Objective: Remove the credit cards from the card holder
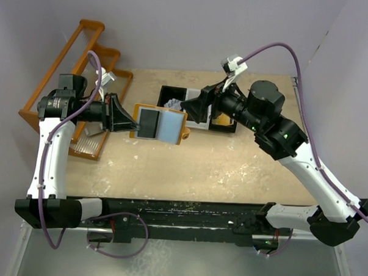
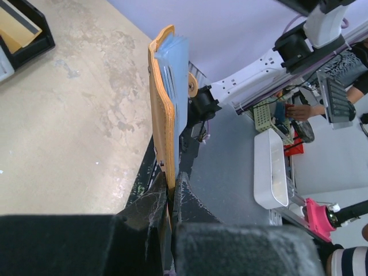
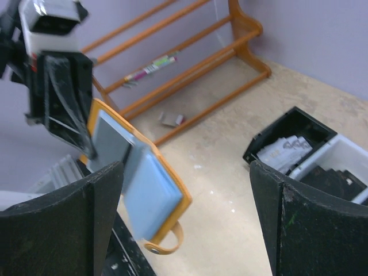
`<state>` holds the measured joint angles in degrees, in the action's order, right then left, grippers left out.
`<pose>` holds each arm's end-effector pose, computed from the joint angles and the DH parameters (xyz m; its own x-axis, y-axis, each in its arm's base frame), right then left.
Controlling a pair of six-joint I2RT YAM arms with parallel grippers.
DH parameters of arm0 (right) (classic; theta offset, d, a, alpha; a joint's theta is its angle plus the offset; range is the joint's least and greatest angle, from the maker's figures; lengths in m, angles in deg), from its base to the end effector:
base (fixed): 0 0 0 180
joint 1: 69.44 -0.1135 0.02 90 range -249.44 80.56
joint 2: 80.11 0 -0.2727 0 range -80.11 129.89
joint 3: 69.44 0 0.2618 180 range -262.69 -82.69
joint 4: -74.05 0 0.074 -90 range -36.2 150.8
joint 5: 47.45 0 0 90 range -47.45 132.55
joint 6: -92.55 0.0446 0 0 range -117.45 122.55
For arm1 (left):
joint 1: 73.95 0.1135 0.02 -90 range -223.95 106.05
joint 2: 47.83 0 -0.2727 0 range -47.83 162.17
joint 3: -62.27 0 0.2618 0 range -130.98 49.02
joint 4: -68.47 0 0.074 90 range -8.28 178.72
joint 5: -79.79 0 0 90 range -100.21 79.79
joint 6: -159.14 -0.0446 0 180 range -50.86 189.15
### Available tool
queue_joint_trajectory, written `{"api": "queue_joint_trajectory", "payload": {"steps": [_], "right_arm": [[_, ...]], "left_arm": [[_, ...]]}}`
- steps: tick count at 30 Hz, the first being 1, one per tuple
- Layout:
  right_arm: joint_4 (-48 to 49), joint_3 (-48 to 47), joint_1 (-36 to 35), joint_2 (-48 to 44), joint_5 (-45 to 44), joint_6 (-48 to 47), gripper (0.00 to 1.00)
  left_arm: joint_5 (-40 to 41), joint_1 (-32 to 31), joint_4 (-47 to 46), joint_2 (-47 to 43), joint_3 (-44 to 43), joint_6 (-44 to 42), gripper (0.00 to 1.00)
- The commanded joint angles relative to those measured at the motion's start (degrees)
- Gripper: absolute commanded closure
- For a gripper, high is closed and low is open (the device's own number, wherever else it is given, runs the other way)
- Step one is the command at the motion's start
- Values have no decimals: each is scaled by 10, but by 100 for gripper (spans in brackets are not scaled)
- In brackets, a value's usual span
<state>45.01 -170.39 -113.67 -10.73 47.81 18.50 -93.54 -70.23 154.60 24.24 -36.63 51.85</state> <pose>0.1873 0.1880 0.5110 -0.1785 0.2081 -0.9617 -0.7397 0.6162 0.2706 0.2125 -0.0306 0.4230 -0.6711 -0.0090 -0.7413 0.7310 0.1587 -0.6637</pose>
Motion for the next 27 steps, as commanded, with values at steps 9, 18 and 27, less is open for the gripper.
{"api": "queue_joint_trajectory", "payload": {"steps": [9,18,27], "right_arm": [[175,23,-2,4,191,161,31],[243,90,1,63,324,243,43],[291,120,13,97,367,270,50]], "left_arm": [[91,0,-163,-38,24,127,100],[56,0,-209,-48,32,180,100],[-13,0,-228,-52,39,213,100]]}}
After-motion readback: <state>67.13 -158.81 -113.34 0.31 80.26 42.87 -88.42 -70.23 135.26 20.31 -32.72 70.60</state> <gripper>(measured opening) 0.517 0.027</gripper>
